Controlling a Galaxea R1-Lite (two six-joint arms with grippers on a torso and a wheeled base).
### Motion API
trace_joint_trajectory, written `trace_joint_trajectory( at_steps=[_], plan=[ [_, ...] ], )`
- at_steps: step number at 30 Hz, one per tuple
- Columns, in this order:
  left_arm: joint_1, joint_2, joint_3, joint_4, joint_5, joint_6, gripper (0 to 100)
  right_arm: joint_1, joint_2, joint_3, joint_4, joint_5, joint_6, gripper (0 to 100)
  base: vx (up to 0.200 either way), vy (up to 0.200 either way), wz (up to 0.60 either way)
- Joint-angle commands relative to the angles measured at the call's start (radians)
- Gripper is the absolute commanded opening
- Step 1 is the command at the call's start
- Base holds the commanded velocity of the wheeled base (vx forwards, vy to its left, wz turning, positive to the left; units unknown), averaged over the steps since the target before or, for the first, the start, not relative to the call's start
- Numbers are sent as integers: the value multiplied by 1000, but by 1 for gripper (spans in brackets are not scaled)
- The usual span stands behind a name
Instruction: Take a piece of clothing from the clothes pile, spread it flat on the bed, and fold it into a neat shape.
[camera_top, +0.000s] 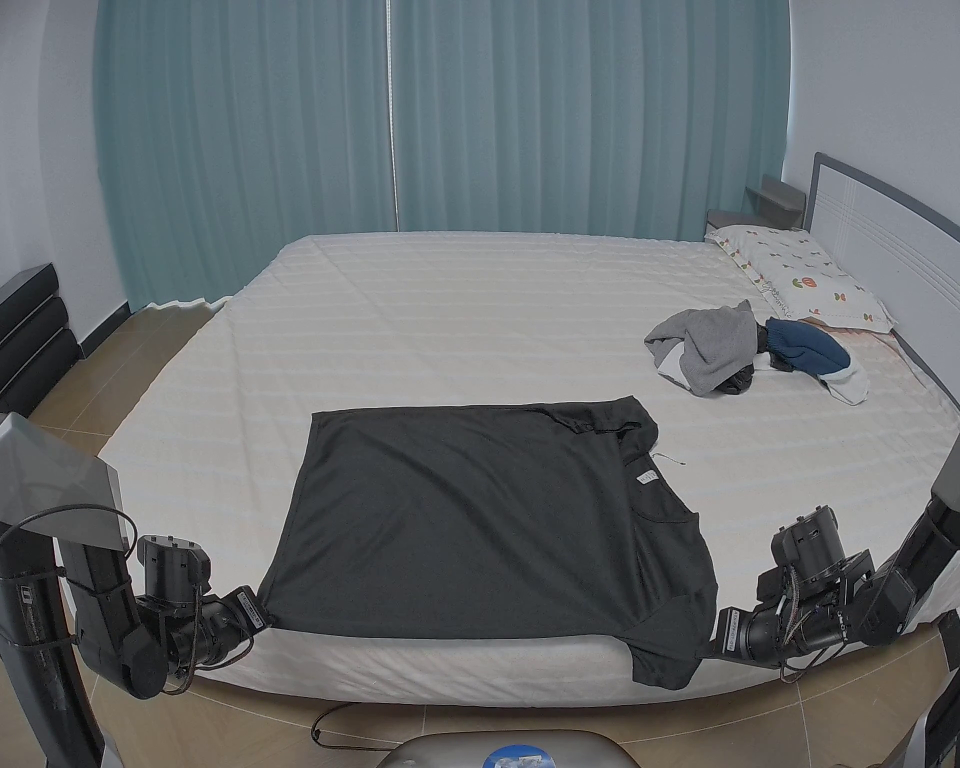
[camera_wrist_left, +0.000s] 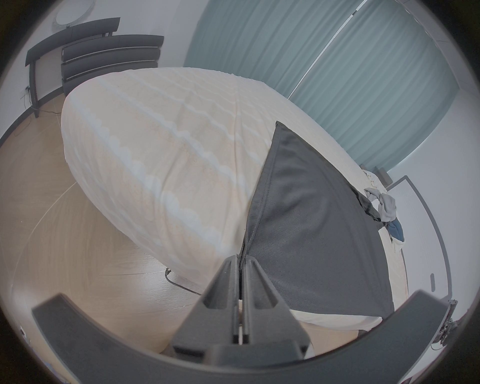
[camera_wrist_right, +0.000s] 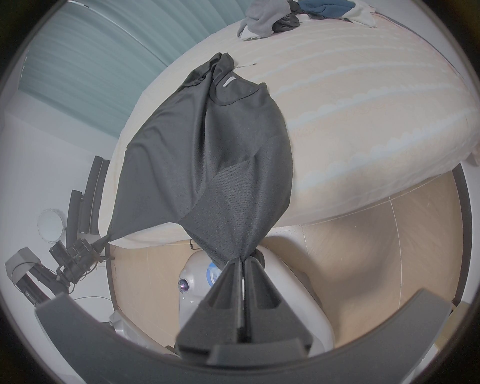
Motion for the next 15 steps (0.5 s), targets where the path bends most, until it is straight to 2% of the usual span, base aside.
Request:
trace_joint_trajectory(
  at_steps=[1, 2, 15],
  plan=[
    [-4, 7, 9, -2, 0, 2, 0, 24, 32, 3, -4, -1, 1, 100, 0, 0, 0],
    [-6, 7, 12, -3, 0, 2, 100, 23, 36, -2, -4, -1, 1, 100, 0, 0, 0],
    [11, -25, -10, -14, 0, 2, 100, -72, 46, -126, -13, 1, 5, 100, 0, 0, 0]
  ],
)
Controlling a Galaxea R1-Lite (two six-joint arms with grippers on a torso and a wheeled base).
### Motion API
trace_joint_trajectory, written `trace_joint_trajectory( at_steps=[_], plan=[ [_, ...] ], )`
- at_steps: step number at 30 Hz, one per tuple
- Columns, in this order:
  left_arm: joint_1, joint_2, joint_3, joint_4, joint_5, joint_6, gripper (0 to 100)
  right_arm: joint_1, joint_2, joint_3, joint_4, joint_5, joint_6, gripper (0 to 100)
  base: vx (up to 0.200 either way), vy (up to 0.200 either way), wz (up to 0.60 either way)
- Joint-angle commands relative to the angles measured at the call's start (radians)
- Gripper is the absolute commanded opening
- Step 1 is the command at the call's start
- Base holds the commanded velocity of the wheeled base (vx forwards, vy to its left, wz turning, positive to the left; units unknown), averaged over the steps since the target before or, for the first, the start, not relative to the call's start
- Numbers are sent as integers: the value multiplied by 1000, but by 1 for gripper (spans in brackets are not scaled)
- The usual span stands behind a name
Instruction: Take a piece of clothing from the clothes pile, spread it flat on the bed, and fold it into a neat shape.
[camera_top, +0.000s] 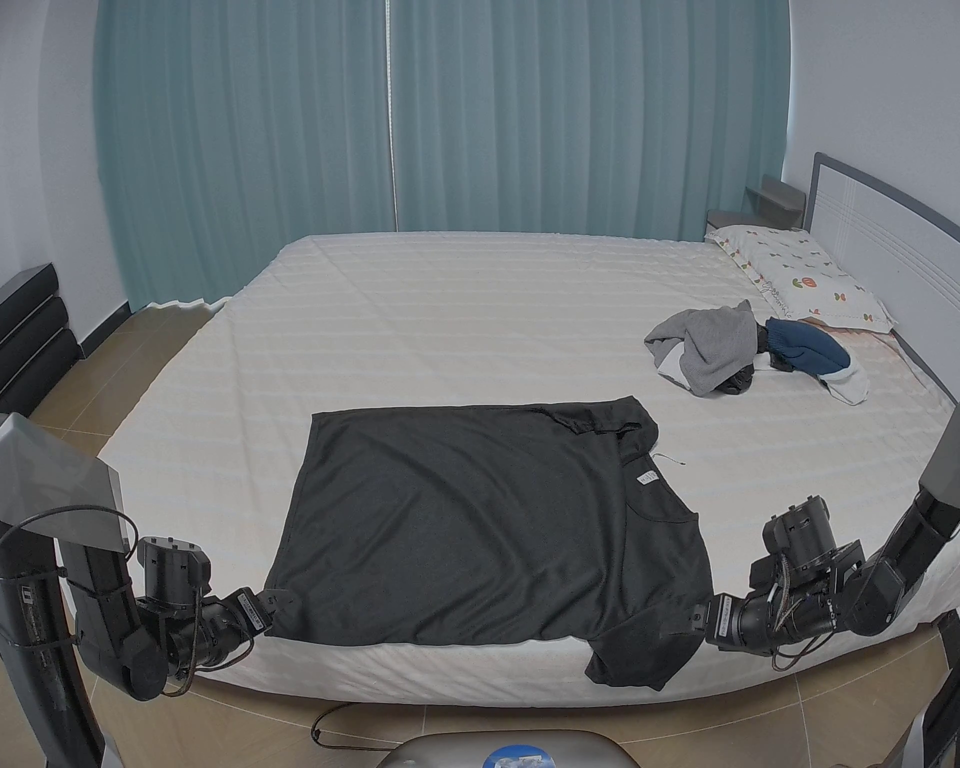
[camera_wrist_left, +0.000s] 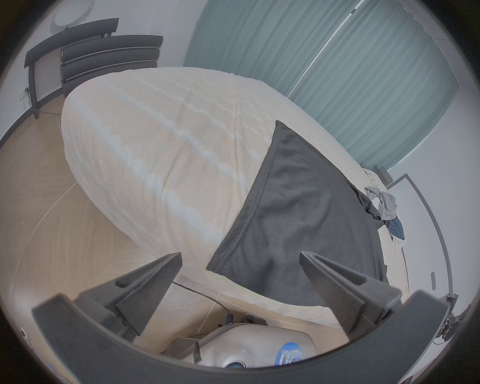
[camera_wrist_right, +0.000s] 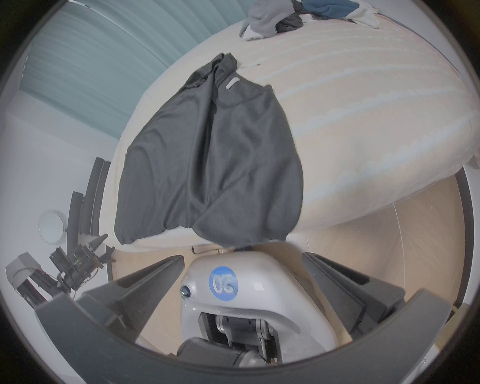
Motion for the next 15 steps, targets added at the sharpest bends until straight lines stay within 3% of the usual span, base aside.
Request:
trace_joint_trajectory(
  at_steps=[1, 12, 15],
  plan=[
    [13, -30, -12, -3, -2, 1, 100, -39, 9, -61, -2, 2, 7, 100, 0, 0, 0],
    [44, -38, -38, -12, -6, -17, 100, -48, 12, -132, -5, 19, 18, 100, 0, 0, 0],
    [67, -30, -36, -30, -29, -26, 100, -48, 18, -124, -5, 49, 18, 100, 0, 200, 0]
  ],
)
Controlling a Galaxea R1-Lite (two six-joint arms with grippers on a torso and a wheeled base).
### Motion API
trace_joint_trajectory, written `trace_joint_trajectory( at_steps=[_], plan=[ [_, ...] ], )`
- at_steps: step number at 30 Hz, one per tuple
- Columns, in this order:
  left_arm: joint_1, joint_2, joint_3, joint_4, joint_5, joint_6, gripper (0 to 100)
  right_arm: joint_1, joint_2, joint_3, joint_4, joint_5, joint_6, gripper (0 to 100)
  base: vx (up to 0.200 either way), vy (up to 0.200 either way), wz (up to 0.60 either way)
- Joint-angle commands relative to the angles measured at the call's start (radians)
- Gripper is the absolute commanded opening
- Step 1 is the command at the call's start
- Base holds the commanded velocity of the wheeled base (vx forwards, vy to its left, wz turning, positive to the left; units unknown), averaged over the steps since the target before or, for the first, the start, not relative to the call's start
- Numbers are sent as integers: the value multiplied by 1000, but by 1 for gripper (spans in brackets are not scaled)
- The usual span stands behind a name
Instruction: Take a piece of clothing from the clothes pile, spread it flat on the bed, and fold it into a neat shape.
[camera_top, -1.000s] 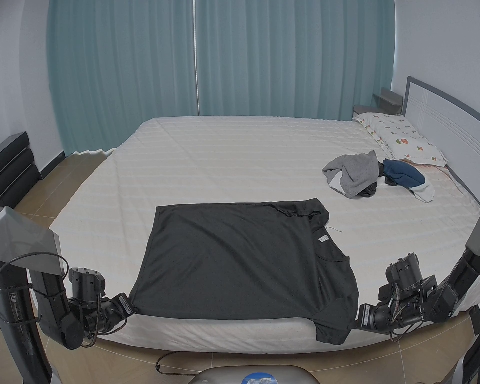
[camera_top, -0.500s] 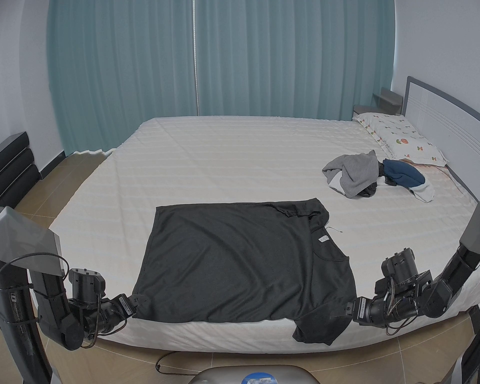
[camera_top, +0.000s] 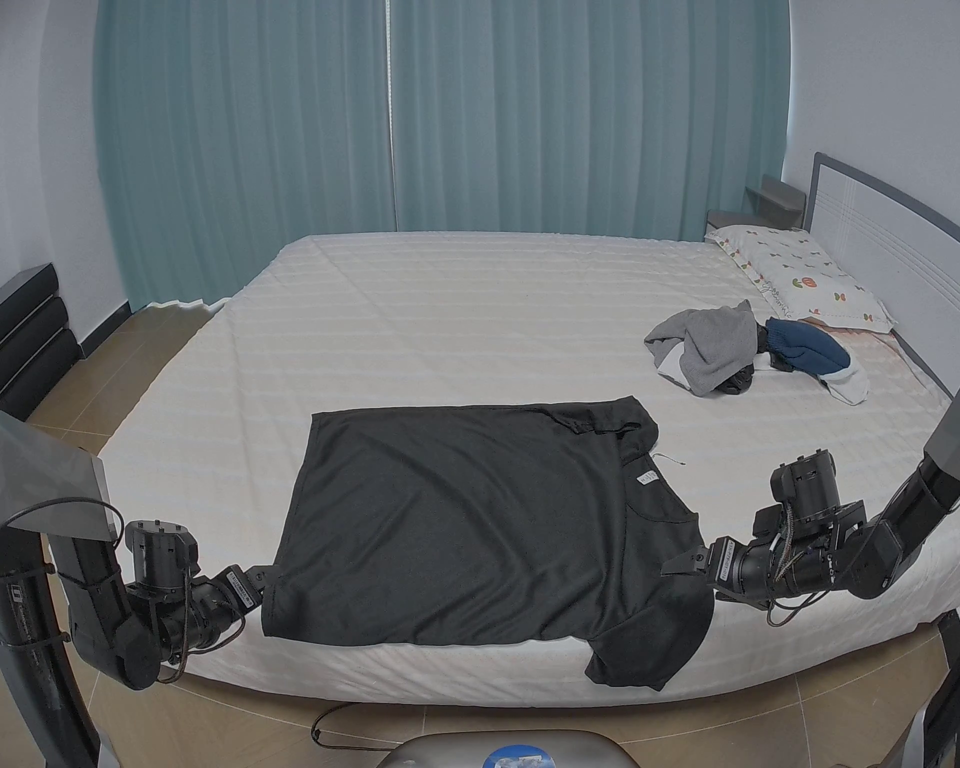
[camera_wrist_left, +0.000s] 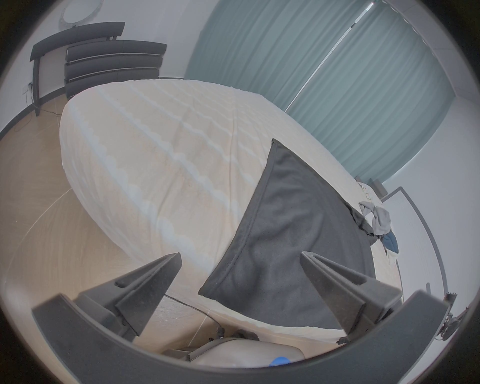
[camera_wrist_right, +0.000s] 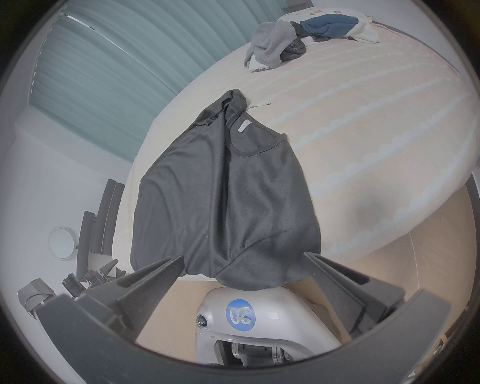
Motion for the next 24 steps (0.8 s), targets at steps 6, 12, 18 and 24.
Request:
trace_joint_trajectory(
  at_steps=[6, 12, 18, 24],
  plan=[
    [49, 5, -5, -18, -53, -8, 100, -1, 11, 7, -25, 46, 54, 100, 0, 200, 0],
    [48, 6, -11, -21, -53, -6, 100, -7, 18, 15, -47, 46, 71, 100, 0, 0, 0],
    [46, 3, -7, -33, -53, -9, 100, -7, 22, 18, -48, 47, 71, 100, 0, 0, 0],
    [39, -4, -14, -35, -55, -61, 100, -7, 24, 18, -48, 46, 71, 100, 200, 0, 0]
  ],
)
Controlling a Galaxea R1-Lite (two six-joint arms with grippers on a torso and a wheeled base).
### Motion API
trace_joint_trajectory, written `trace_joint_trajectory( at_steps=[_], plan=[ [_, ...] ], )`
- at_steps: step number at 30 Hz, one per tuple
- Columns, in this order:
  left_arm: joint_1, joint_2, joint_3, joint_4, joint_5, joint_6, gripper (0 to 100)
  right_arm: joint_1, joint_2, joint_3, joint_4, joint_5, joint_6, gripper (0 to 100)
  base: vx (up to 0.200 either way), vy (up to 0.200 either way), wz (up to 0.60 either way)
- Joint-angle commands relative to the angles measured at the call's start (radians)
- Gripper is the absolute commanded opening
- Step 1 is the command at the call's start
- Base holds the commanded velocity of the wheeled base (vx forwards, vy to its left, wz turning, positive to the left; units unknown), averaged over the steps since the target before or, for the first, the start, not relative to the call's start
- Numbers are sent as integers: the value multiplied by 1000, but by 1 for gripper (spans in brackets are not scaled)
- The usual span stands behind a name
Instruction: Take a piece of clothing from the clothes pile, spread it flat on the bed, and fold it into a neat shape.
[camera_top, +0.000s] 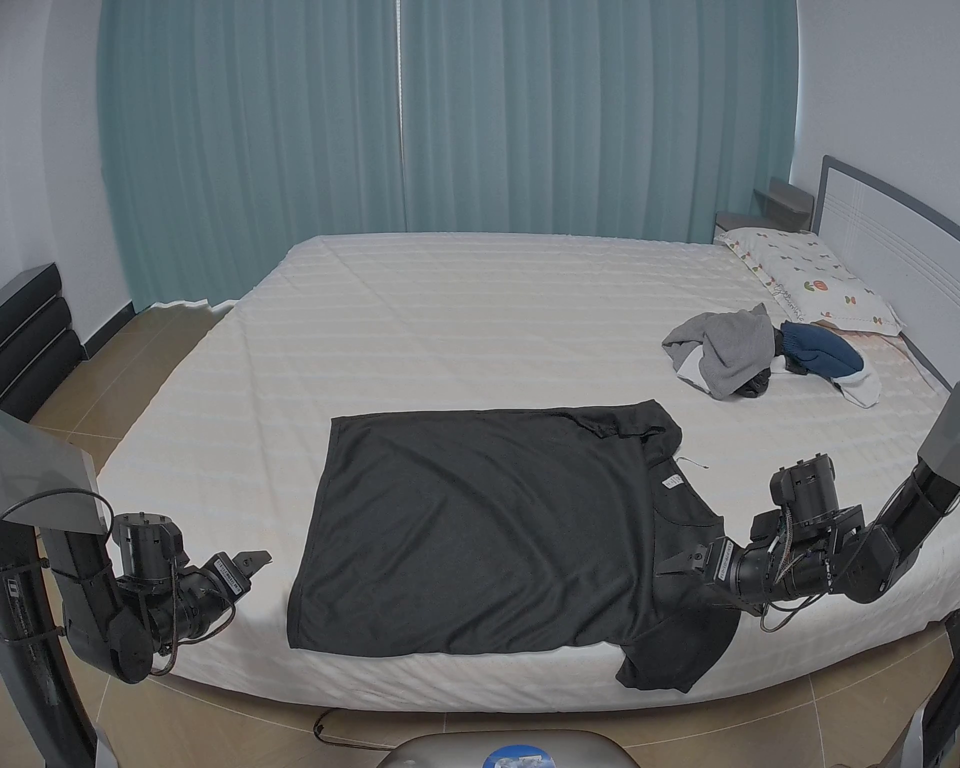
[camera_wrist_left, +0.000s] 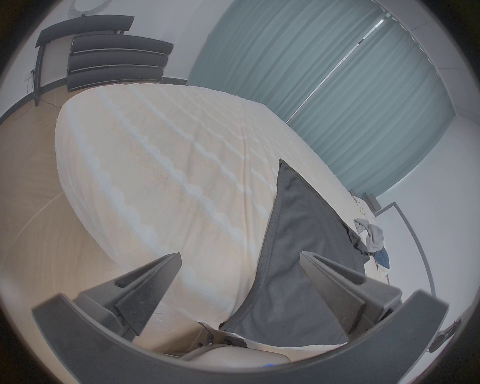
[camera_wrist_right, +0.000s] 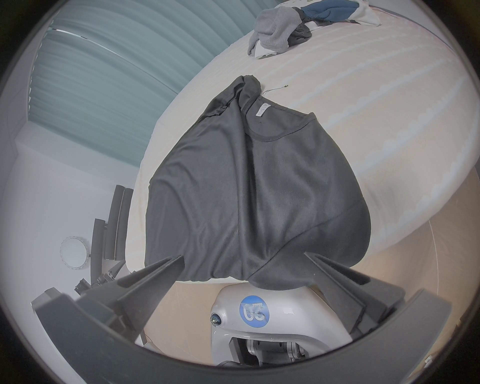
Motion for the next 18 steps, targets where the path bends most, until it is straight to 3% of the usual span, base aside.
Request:
trace_joint_trajectory(
  at_steps=[1, 6, 15, 18],
  plan=[
    [-10, -4, -5, -2, -1, -12, 100, -1, 3, -2, -1, 0, -1, 100, 200, 0, 0],
    [-22, 1, -5, -3, -1, -15, 100, -1, 2, -2, -1, -2, -1, 100, 200, 0, 0],
    [-53, 4, -8, -2, -1, -61, 100, -1, 3, 0, -1, 0, -1, 100, 0, 0, 0],
    [-72, 4, -5, -2, 1, -63, 100, -1, 3, 0, -1, 0, -1, 100, 0, -200, 0]
  ],
)
